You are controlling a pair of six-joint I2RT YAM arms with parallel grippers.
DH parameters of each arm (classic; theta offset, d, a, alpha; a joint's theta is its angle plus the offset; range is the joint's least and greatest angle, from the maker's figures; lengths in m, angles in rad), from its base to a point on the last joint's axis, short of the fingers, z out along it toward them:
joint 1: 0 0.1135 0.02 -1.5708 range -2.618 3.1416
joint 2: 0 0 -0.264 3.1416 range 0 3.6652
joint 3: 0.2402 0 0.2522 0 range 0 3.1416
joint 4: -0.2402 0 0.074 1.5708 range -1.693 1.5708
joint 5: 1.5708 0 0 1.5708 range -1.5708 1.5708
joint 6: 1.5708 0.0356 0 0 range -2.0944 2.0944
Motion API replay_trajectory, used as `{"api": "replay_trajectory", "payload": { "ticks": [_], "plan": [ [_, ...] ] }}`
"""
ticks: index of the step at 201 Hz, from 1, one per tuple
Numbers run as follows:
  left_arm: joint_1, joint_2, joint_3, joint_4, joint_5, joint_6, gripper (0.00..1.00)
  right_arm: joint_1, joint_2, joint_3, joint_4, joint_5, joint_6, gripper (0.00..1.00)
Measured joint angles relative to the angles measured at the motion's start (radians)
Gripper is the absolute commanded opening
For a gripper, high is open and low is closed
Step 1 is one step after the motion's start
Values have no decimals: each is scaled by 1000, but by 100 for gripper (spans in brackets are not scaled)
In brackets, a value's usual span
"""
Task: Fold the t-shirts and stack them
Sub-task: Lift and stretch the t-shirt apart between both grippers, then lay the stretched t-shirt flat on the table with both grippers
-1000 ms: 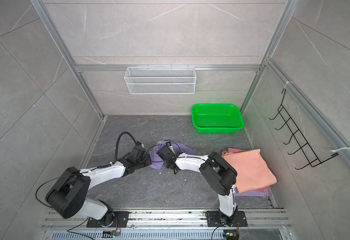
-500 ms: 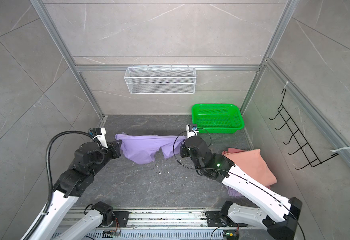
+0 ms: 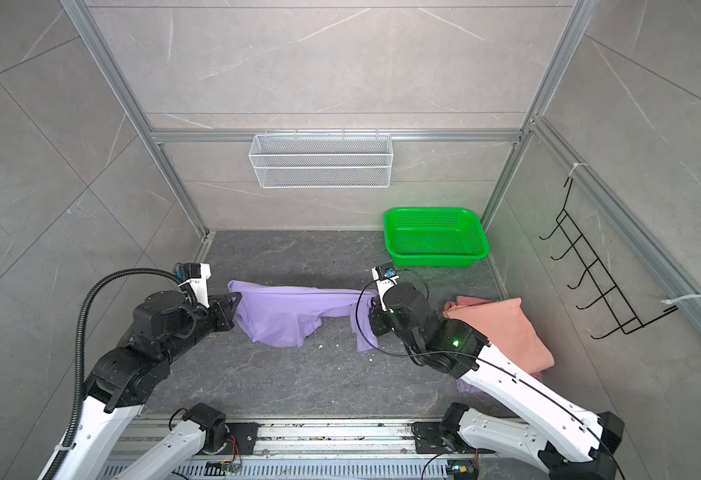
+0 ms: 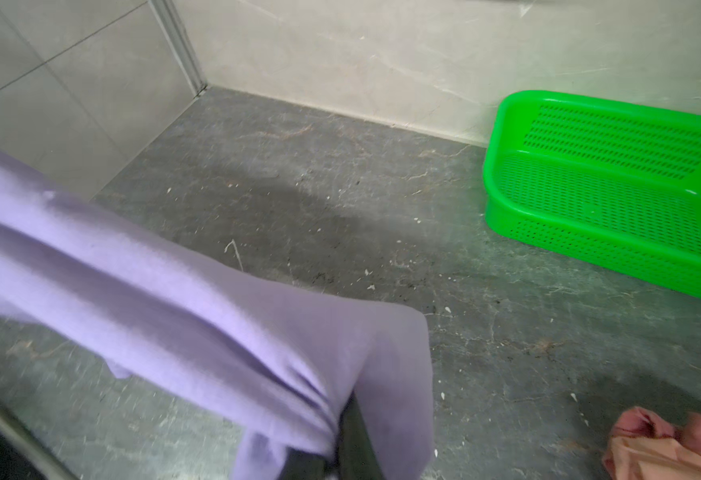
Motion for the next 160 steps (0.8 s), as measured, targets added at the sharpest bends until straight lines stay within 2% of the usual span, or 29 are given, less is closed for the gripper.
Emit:
{"api": "replay_trajectory", "payload": {
  "ticks": [34, 60, 65, 71, 80, 90, 102, 107, 118, 126, 134, 160],
  "plan": [
    [5, 31, -52, 42, 21, -68, 0, -5, 116, -10, -10, -40, -18, 6],
    [10, 187, -121, 99, 30, -118, 0, -28, 312, -21, 35, -46, -38, 9],
    [13, 222, -126, 106, 32, -124, 0, -42, 356, -21, 49, -58, -41, 12],
    [21, 289, -132, 121, 37, -132, 0, -60, 397, -21, 67, -67, -43, 22],
    [33, 356, -132, 129, 40, -140, 0, -96, 459, -17, 95, -76, -51, 27],
    [56, 428, -131, 150, 38, -143, 0, -143, 524, -2, 114, -87, -39, 41],
    [85, 496, -126, 169, 28, -144, 0, -199, 589, 30, 139, -104, -34, 49],
    [97, 518, -121, 171, 21, -143, 10, -219, 606, 40, 151, -119, -34, 52],
    [120, 562, -103, 177, 5, -134, 46, -255, 622, 53, 185, -149, -6, 65],
    [131, 583, -87, 181, -13, -132, 64, -270, 620, 55, 212, -173, 5, 69],
    [140, 596, -71, 187, -33, -128, 69, -274, 614, 60, 228, -193, 21, 68],
    [149, 593, -51, 194, -80, -123, 73, -264, 583, 61, 245, -217, 98, 68]
  ]
}}
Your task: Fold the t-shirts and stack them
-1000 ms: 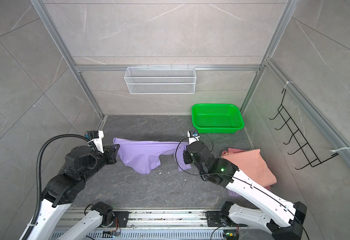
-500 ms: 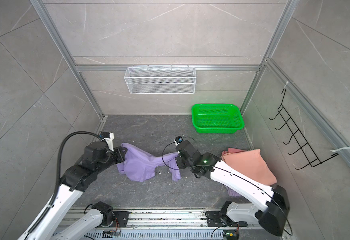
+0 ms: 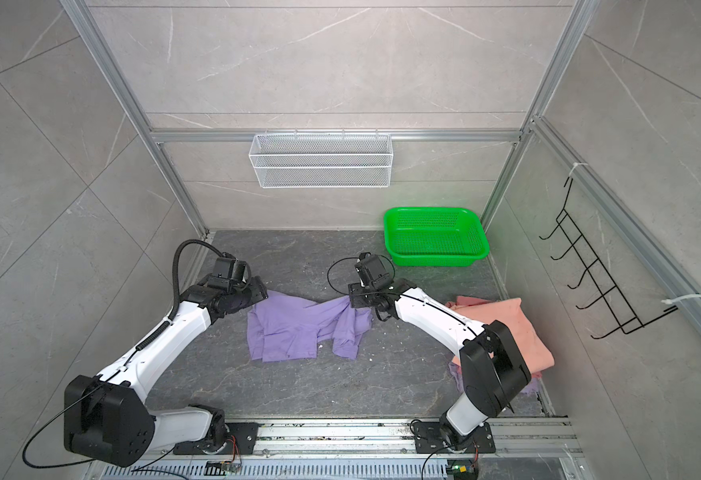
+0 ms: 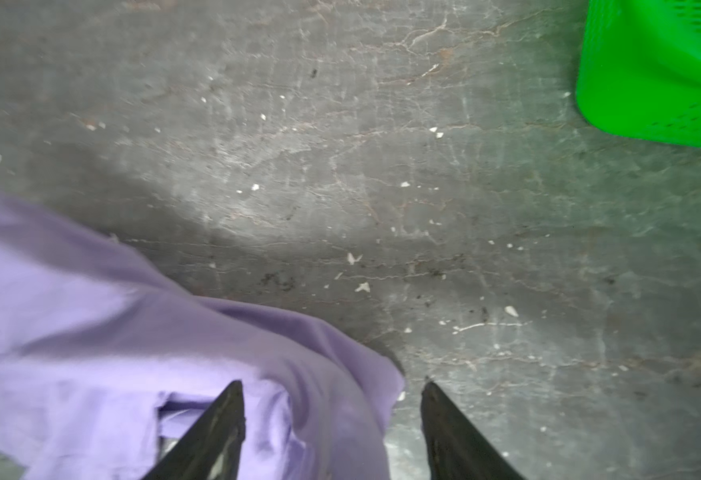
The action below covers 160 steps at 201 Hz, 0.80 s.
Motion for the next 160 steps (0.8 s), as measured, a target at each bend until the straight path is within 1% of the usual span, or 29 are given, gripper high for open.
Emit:
{"api": "replay_trajectory", "payload": {
  "ticks": [15, 37, 59, 75, 95, 114, 160],
  "plan": [
    [0, -12, -8, -6, -8, 2, 73, 12, -53, -27, -8, 11, 55, 68],
    [0, -71, -70, -34, 3, -2, 70, 53, -186, -112, -45, 56, 132, 67],
    [0, -167, -177, -65, 56, -32, 63, 159, -322, -186, -69, 90, 225, 67],
    [-10, -235, -264, -80, 97, -66, 60, 245, -365, -222, -65, 113, 296, 68],
    [-40, -289, -357, -90, 133, -114, 59, 330, -349, -250, -54, 150, 370, 69],
    [-69, -296, -413, -90, 161, -154, 57, 393, -281, -255, -13, 180, 418, 69],
    [-111, -293, -492, -61, 181, -229, 52, 449, -93, -206, 100, 194, 510, 68]
  ]
}}
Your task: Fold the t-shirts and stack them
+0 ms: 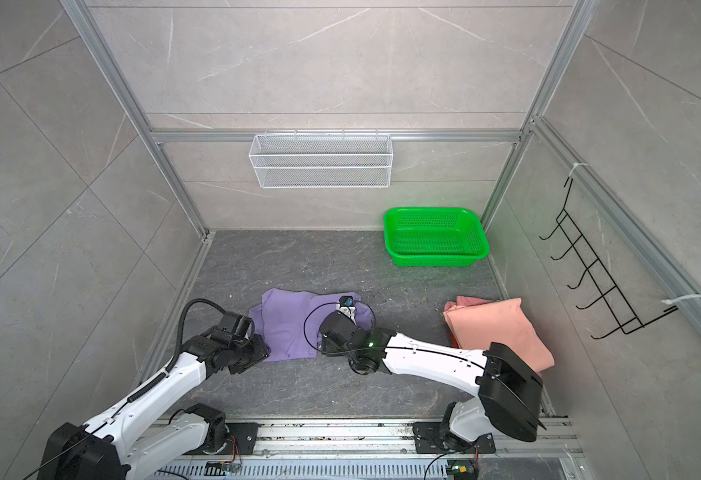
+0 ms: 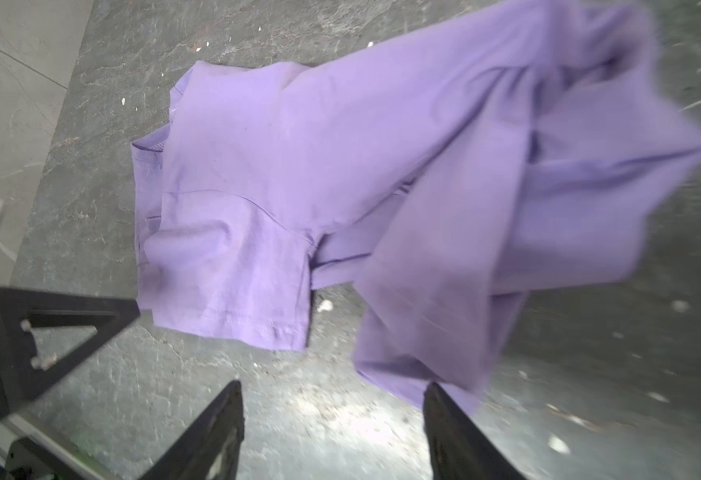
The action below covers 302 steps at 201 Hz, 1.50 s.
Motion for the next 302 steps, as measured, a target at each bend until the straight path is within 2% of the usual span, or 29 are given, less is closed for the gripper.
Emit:
{"api": "replay_trajectory", "payload": {
  "ticks": [22, 51, 124, 187, 207, 283, 302],
  "plan": [
    [-14, 15, -17, 8, -1, -32, 48, 11, 54, 17, 59, 0, 56, 67],
    [-39, 23, -34, 24, -8, -66, 47, 23, 98, 17, 120, -3, 116, 67],
    [-49, 71, -87, 135, -31, -107, 41, 32, 171, 17, 199, 31, 177, 68],
    [-51, 132, -82, 231, -31, -117, 16, 29, 180, 3, 221, 100, 208, 72],
    [-51, 116, -82, 227, -27, -118, 6, 13, 180, -32, 226, 124, 220, 72],
    [-51, -48, -64, 158, 17, -118, 2, -106, 84, -166, 269, 154, 211, 75],
    [-51, -98, -61, 131, 21, -118, 0, -171, 41, -190, 273, 144, 186, 74]
  ]
}}
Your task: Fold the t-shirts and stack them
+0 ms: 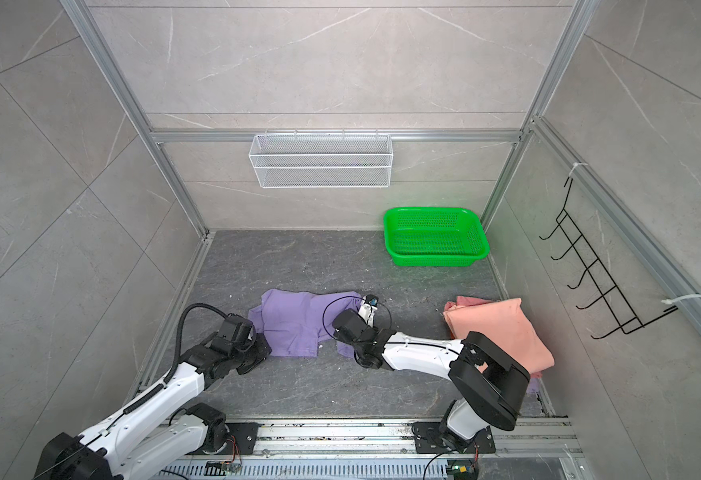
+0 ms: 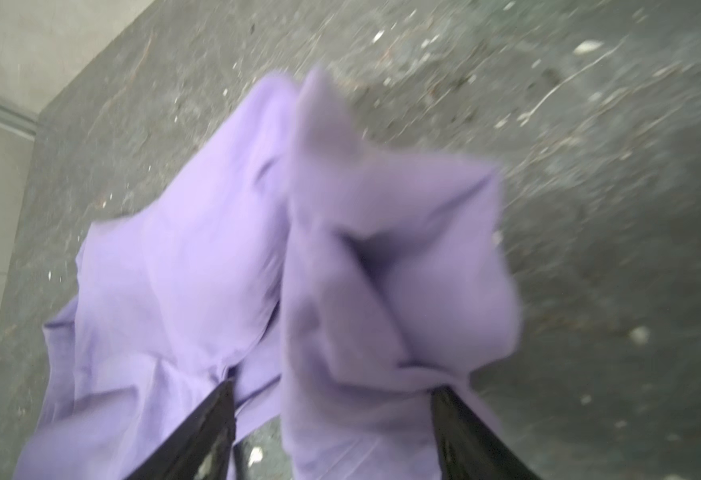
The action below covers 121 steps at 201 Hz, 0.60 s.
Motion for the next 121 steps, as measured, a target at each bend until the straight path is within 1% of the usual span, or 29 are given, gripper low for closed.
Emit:
{"api": "replay_trajectory", "payload": {
  "ticks": [33, 49, 58, 77, 98, 121],
  "plan": [
    [0, -79, 18, -53, 0, 1, 0, -137, -95, -43, -35, -8, -89, 72],
    [0, -102, 44, -80, 0, 8, 0, -159, -142, -37, -79, -26, -133, 68],
    [0, -110, 64, -94, 0, 15, 0, -158, -166, -24, -110, -47, -150, 67],
    [0, -113, 105, -107, 0, 29, 0, -108, -199, 25, -173, -63, -151, 68],
    [0, -113, 132, -109, 3, 41, 0, 19, -214, 81, -224, -45, -126, 68],
    [0, -112, 147, -112, 14, 55, 0, 138, -203, 95, -206, -52, -51, 67]
  ]
}}
